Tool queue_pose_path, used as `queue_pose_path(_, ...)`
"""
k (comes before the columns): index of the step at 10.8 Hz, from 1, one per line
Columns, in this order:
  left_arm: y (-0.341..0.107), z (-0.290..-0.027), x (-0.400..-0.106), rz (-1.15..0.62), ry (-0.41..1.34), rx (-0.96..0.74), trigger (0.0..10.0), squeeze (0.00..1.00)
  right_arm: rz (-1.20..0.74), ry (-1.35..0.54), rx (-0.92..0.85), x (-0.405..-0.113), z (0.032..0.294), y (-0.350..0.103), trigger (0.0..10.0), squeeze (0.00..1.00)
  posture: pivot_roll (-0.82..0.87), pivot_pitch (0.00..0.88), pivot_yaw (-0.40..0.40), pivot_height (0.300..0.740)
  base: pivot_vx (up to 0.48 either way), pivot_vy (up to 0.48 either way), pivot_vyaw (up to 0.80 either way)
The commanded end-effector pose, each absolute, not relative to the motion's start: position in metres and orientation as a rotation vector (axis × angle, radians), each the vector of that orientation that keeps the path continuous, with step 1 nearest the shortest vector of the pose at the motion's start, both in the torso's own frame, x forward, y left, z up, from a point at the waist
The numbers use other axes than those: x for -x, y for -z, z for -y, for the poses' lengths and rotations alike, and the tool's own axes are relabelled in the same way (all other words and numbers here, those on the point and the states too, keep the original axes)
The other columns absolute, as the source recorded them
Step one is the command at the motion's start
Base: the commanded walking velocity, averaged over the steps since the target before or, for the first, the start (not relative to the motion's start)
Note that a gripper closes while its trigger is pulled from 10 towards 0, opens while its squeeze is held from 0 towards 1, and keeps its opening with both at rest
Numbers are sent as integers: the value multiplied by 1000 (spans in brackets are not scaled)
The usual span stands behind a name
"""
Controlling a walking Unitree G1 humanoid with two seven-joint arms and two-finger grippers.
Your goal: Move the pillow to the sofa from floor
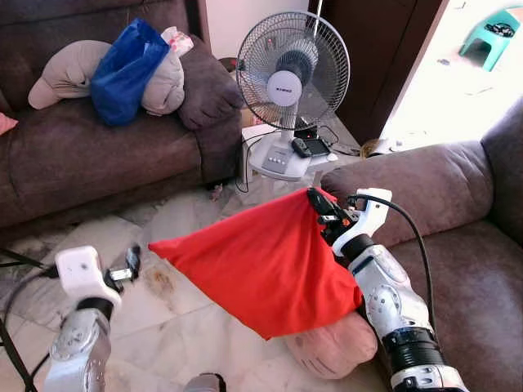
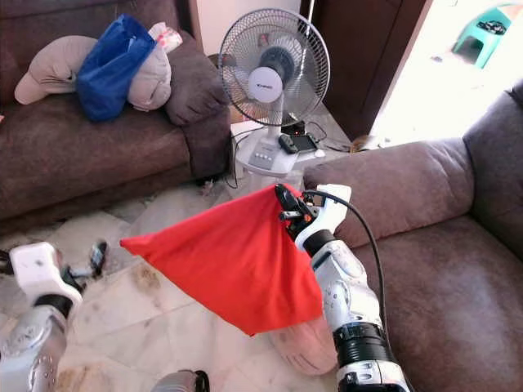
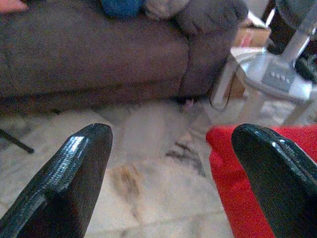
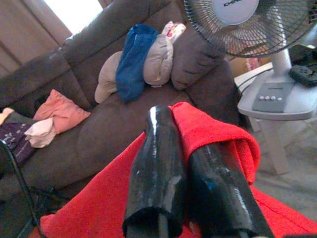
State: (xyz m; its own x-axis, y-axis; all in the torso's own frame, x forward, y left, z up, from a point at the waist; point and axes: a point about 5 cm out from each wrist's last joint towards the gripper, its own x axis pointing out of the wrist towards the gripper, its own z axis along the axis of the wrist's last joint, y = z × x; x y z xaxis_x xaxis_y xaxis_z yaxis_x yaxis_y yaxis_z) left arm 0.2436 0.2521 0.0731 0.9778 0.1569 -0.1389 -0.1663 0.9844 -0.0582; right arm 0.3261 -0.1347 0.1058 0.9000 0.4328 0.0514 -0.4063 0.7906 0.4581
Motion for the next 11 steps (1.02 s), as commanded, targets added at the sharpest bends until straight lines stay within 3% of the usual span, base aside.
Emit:
queue_pose_path(1,-71,-255,-246,-149,-148,83,10000,0,12,-418,-469,-331,145,-118,10000,0,109,57,-46,740,0,0,0)
queue_pose_path(4,-78,-273,-255,-86,-214,66,10000,0,15,-416,-466,-332,147,-119,10000,0,106,59,-52,740,0,0,0)
queue_pose_path(7,-73,-270,-268,-50,-252,432,10000,0,13,-423,-468,-331,143,-119,10000,0,102,60,-58,740,0,0,0)
queue_pose_path(11,-56,-258,-282,-159,-221,450,10000,0,14,-422,-461,-331,145,-119,10000,0,97,61,-60,740,0,0,0)
